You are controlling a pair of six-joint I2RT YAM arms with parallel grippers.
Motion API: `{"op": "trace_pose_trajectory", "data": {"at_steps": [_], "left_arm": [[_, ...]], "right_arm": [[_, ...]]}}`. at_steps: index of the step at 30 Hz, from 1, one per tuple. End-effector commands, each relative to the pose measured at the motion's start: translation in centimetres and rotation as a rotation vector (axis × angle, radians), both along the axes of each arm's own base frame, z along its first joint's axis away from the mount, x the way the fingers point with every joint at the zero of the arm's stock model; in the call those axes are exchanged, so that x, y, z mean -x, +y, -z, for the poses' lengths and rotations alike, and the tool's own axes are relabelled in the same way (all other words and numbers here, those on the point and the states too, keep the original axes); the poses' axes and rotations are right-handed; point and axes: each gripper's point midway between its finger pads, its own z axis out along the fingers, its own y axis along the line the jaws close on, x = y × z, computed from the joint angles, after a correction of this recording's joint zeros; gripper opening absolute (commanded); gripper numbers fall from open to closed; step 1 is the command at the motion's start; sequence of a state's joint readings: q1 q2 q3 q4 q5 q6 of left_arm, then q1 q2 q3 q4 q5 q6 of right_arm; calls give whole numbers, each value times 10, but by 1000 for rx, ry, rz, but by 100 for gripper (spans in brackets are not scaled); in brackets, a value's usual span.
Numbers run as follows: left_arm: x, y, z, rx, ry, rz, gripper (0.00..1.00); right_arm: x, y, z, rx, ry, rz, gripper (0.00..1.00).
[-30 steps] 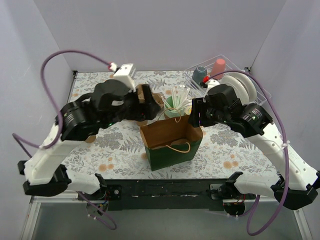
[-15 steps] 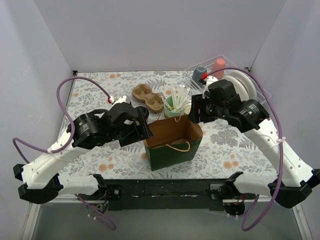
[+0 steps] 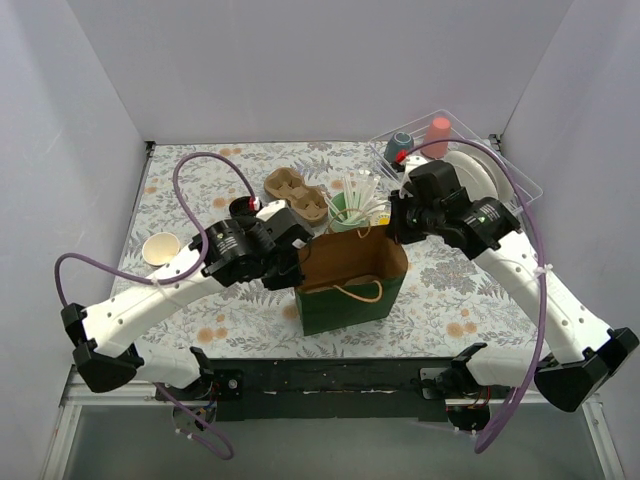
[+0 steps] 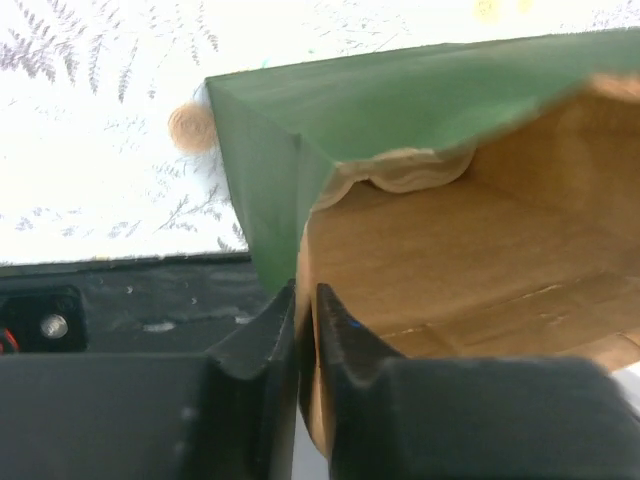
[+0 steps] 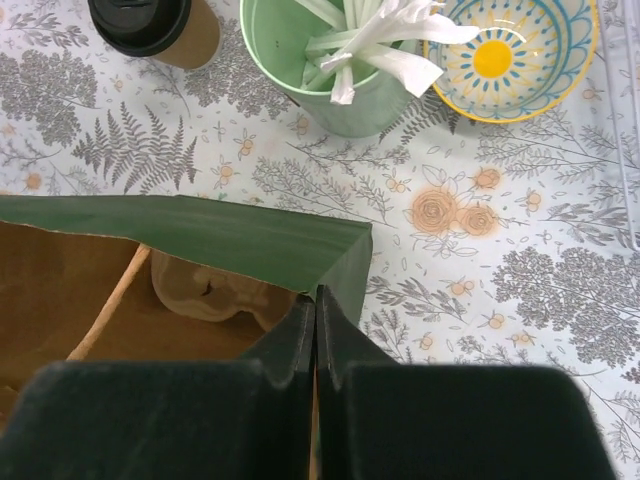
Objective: Pack the takeout coffee
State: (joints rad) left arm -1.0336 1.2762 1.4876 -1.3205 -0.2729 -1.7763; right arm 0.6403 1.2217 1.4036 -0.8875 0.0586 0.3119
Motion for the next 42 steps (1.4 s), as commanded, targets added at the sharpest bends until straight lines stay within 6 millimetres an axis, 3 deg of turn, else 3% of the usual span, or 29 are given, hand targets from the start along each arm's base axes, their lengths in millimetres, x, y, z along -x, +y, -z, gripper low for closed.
{"op": "trace_pose_trajectory", "data": {"at_steps": [1,6,7,9,11,12,13,14,15,16,17,19,20,22,24,28,35,42], "left_arm": [[-18,-34,-27,85,-105,115,1],[-32,-71,-41,178,-201,237,0],[-33,-72,-36,173,-210,250,0],[-37,-77,-43,197,-273,290,0],[-32,-80,-34,209,-283,346,0],[-32,-84,-47,247,-348,397,0],[-29,-84,-45,257,-362,424,0],[-22,-83,-28,253,-345,469,0],[-19,-81,-35,287,-401,497,0],[-17,-78,-33,295,-420,511,0],[-12,-74,-16,282,-406,531,0],[-8,-71,-27,320,-467,567,0],[-4,-69,-18,315,-462,585,0],[5,-70,-28,368,-509,646,0],[12,-71,-24,394,-530,693,0],[8,-64,-27,382,-586,680,0],[6,-63,-22,359,-577,666,0],[-6,-49,-26,343,-482,460,0]], "right_arm": [[1,-18,-21,5,-85,44,1],[18,-49,-41,-14,-189,114,1],[21,-51,-37,-16,-192,120,1],[32,-56,-47,-66,-227,118,1],[43,-59,-55,-113,-259,103,14],[48,-58,-58,-134,-265,85,20],[51,-59,-62,-149,-279,79,25],[57,-61,-70,-173,-301,73,38],[60,-60,-74,-190,-308,57,43],[63,-59,-79,-205,-323,50,47],[67,-61,-88,-230,-348,44,52],[72,-57,-101,-275,-378,13,56],[76,-58,-107,-293,-401,3,59],[79,-57,-116,-325,-429,-6,61],[82,-59,-123,-360,-456,-3,63],[85,-64,-129,-380,-473,23,65],[75,-65,-113,-344,-408,76,65],[67,-59,-106,-306,-333,97,64]]}}
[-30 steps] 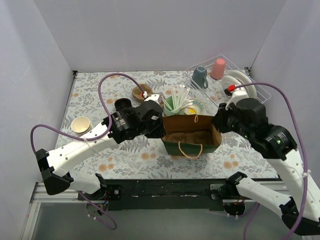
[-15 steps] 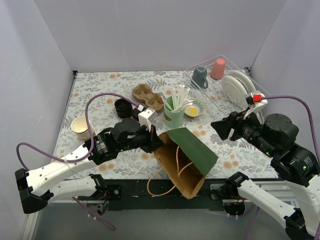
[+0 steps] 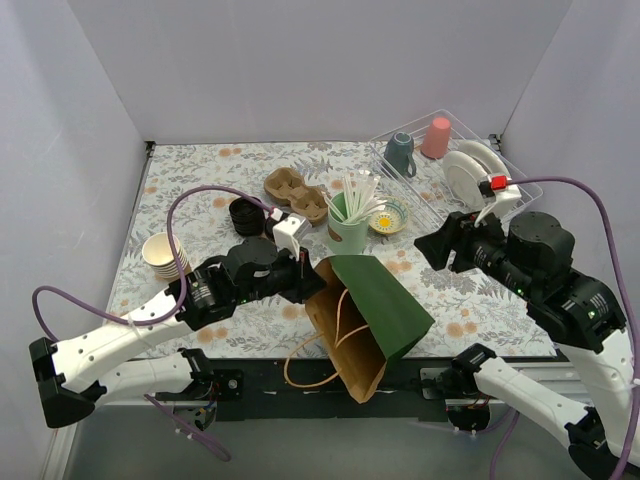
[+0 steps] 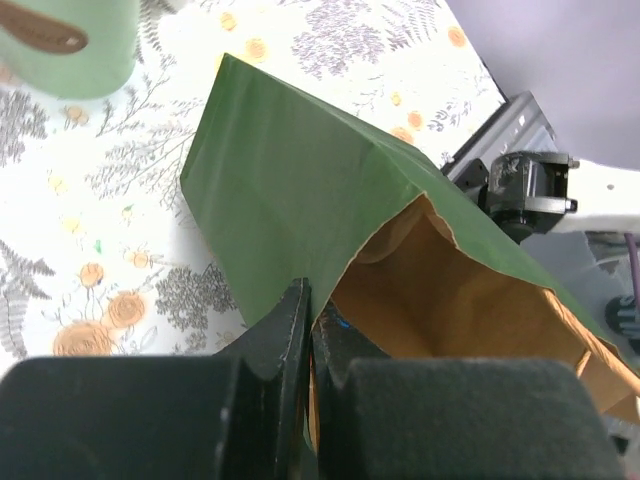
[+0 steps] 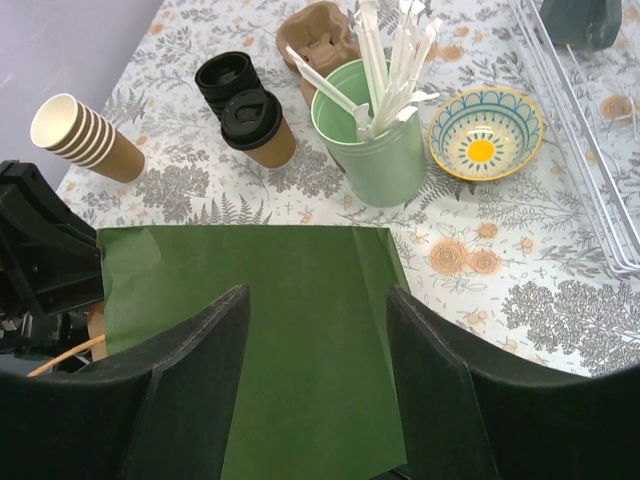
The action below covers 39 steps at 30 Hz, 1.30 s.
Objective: Pack the takeout coffee
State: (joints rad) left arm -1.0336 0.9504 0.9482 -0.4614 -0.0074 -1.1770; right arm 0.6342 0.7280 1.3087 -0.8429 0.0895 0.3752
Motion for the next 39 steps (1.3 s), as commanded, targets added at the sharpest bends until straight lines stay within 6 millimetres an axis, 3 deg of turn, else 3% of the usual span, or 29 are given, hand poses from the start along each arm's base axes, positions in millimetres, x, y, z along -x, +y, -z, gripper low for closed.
{"op": "trace_pose_trajectory", "data": {"at_steps": [1,11,12,14,15,17,23,26,31,34,35,39], "left_arm": [[-9,9,-21,39,71,-140,0],[-3,37,-32,-18,287,-347,0],[-3,38,-40,-8,295,-361,0],[0,42,-27,-75,358,-400,0],[1,43,-34,-71,365,-407,0],[8,46,-24,-125,425,-418,2],[29,52,-33,-121,580,-458,7],[35,50,-34,-115,626,-453,19],[31,51,-45,-63,603,-467,64],[16,58,-63,-21,500,-501,75],[10,62,-79,13,462,-521,77],[-26,94,-105,25,286,-730,76]], "right_arm": [[-8,1,-9,-5,19,33,64],[-22,8,-3,68,126,58,62],[-22,8,-7,61,126,62,62],[-23,7,-7,71,137,69,62],[-23,5,-11,68,129,76,62],[-22,2,-13,71,123,88,62],[-16,-3,-12,63,131,100,62],[-12,0,-10,51,154,84,62],[-10,0,-12,38,155,83,61],[-8,-3,-13,39,150,90,61],[-7,-4,-13,38,149,90,61],[-5,-2,-16,31,155,77,61]]}}
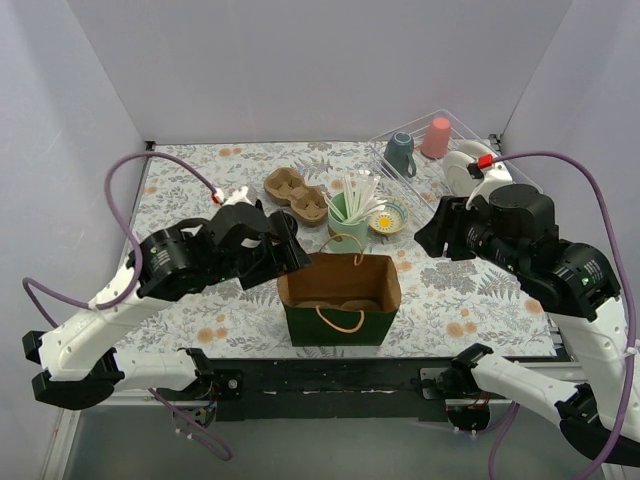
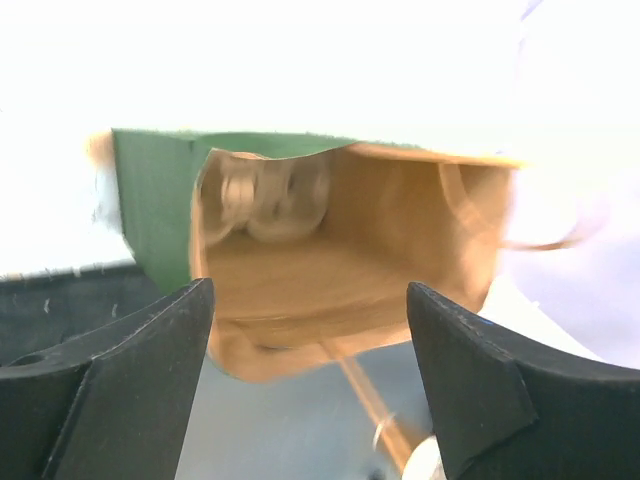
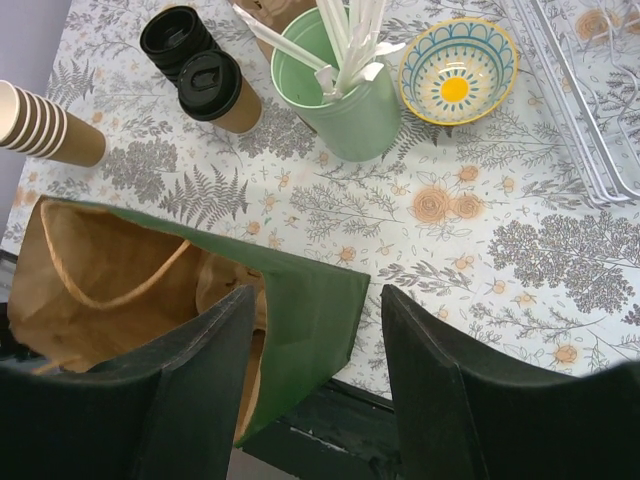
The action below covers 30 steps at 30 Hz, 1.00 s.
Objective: Pack the takeout coffee
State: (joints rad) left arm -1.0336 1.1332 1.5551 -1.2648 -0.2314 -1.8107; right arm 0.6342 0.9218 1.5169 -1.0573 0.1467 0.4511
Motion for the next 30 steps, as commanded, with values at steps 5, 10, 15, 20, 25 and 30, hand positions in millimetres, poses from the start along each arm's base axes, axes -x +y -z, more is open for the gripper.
{"op": "trace_pose_trajectory", "data": {"at_steps": [5,10,15,20,25,30], "left_arm": [[-58,39,-37,-219,-289,-176,78],[-111,54,-24,-361,-254,-224,80],[-175,76,-4,-469,-218,-269,82],[-235,91,50,-527,-90,-250,84],[-255,70,77,-494,-54,-198,91],[-264,49,104,-457,-8,-123,89]], "right_arm": [[7,2,-25,-49,-21,-24,61],[7,5,-29,-43,-22,-43,61],[13,4,-27,-52,-14,-48,61],[19,4,-23,-69,3,-57,61],[22,2,-28,-72,-9,-66,61],[19,5,-30,-58,-16,-80,61]]}}
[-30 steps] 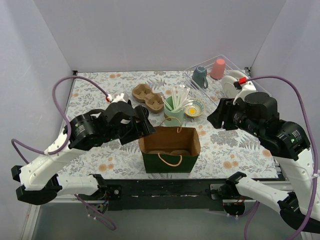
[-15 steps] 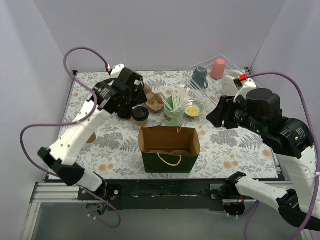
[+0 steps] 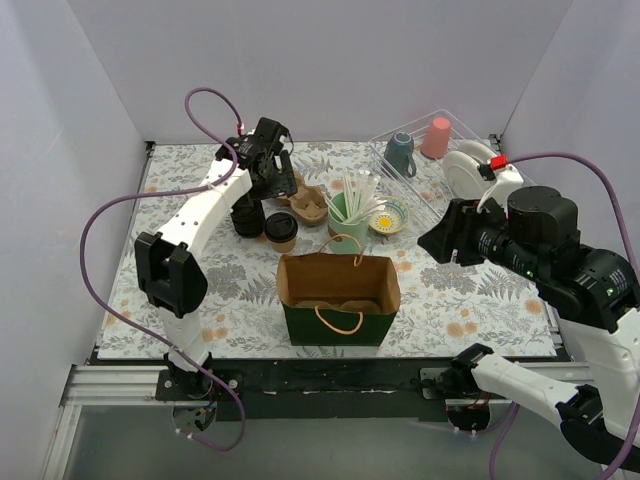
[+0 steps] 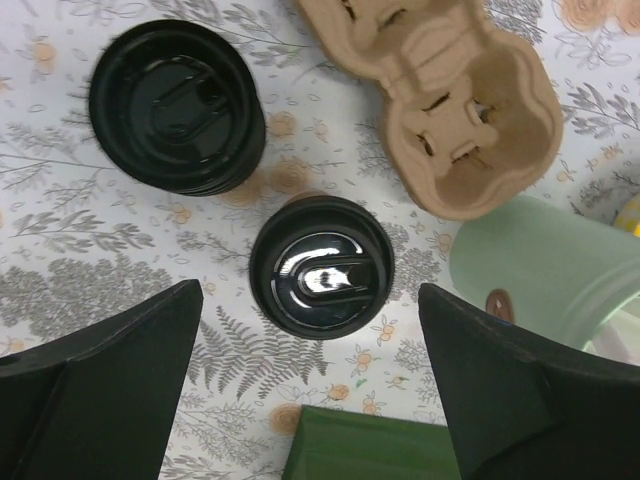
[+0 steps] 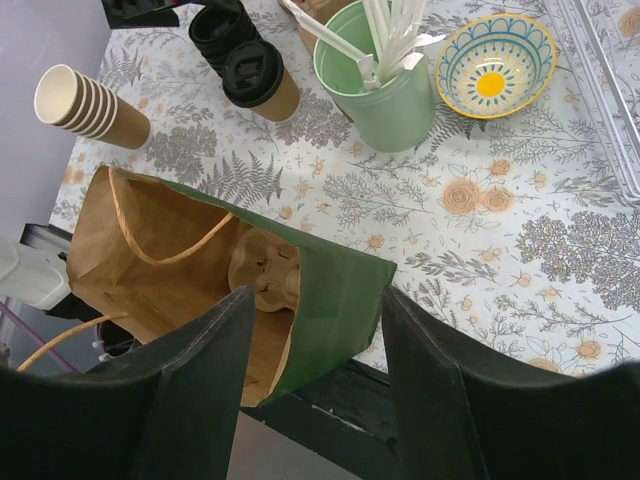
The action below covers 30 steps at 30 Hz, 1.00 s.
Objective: Pack the takeout coffee
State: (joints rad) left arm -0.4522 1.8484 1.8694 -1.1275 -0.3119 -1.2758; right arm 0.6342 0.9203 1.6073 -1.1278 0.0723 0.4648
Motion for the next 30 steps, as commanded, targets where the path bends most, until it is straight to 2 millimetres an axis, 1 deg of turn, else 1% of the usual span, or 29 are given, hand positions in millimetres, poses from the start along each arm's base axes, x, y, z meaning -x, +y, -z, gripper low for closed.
{"op": "trace_pose_trajectory", "data": {"at_steps": [1,4,6,8,11,14,18,21,27,30], "left_arm": [[-8,-26,-8,91,-28,88,89],[-5,-24,6,73,11,84,90],[-3,-23,11,67,22,87,91],[-3,-23,17,59,35,90,91],[3,-20,28,43,75,88,91],[3,-21,32,45,72,109,85],[5,-28,43,62,108,122,81],[8,-31,49,70,128,129,80],[11,-21,62,11,158,121,79],[11,-19,64,-3,154,119,80]], "right_arm": [[-2,3,-13,-6,-31,-23,61],[-4,5,-13,3,-33,-30,61],[-6,6,-14,8,-37,-36,62],[-6,8,-14,10,-37,-44,62],[-9,10,-13,17,-35,-51,62],[-12,12,-13,23,-37,-53,62],[-14,13,-14,27,-44,-57,62],[-15,13,-14,30,-46,-53,62],[-15,13,-11,34,-41,-56,62],[-16,13,-11,38,-44,-56,62]]}}
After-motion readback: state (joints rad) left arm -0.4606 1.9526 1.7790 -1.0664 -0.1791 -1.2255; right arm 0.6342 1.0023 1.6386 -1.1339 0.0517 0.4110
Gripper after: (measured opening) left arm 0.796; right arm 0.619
